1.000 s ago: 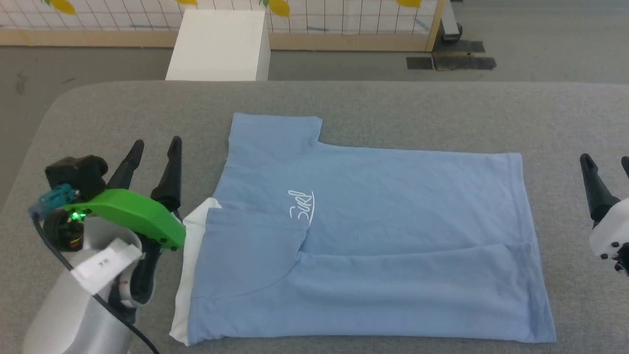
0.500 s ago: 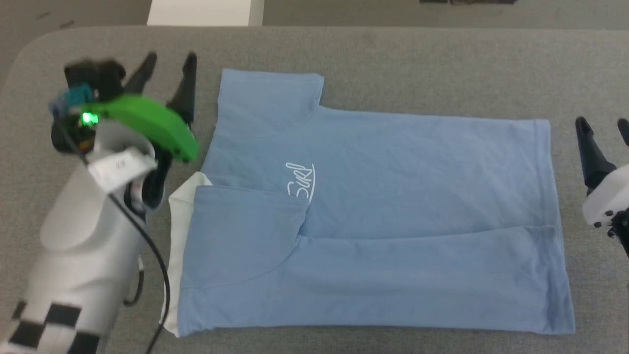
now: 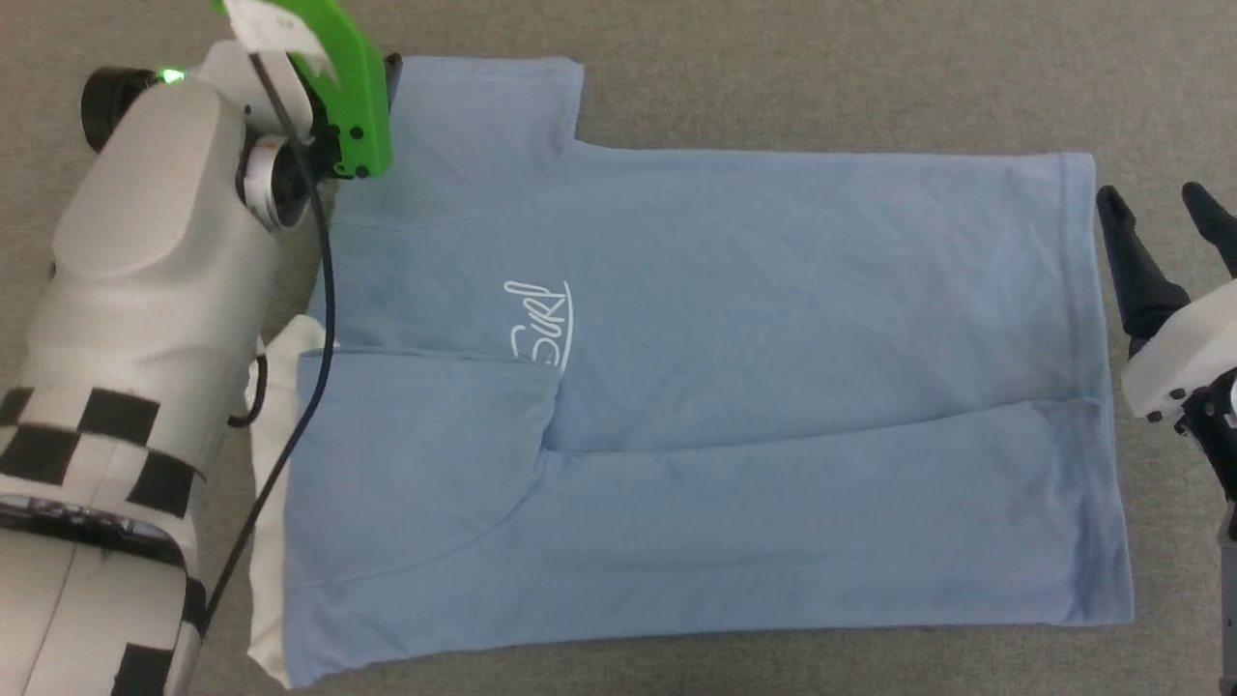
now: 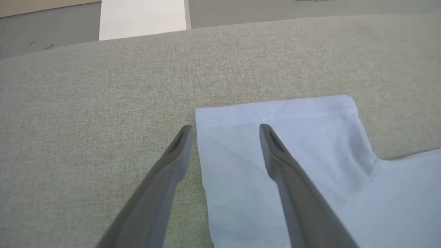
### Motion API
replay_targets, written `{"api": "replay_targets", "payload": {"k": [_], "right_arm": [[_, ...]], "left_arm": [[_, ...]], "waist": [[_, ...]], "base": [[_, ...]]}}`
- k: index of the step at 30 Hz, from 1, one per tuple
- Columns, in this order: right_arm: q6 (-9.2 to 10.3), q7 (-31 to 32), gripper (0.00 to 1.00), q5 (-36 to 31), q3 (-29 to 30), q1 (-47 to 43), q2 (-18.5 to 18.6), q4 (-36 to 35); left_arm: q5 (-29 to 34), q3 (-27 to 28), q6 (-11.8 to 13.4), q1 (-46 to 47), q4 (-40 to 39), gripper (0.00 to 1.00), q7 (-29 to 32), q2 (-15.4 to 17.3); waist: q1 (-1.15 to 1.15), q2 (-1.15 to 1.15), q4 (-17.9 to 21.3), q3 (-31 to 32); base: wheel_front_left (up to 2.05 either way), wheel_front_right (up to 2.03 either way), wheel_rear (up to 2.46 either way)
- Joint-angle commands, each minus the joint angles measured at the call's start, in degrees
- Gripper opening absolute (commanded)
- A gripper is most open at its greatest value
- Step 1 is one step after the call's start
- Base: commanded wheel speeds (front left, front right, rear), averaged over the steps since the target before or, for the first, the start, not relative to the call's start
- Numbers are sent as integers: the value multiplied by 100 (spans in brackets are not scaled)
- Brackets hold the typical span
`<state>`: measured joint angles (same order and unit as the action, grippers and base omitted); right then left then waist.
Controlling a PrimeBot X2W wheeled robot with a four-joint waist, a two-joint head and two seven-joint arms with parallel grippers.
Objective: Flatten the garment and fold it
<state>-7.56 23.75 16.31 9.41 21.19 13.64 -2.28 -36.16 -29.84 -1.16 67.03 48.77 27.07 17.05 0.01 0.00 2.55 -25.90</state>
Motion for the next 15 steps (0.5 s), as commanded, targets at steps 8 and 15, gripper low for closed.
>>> {"api": "replay_targets", "payload": {"k": [8, 15], "right_arm": [[8, 2, 100, 109, -54, -64, -82, -229], [8, 2, 100, 136, -64, -94, -124, -330]], "left_arm": [[384, -406, 294, 408, 563, 100, 1235, 237], [176, -396, 483, 214, 809, 86, 2076, 195]], "waist": [[-1, 0, 467, -518], [-1, 0, 505, -702]], "base": [[0, 0, 0], [0, 0, 0]]}}
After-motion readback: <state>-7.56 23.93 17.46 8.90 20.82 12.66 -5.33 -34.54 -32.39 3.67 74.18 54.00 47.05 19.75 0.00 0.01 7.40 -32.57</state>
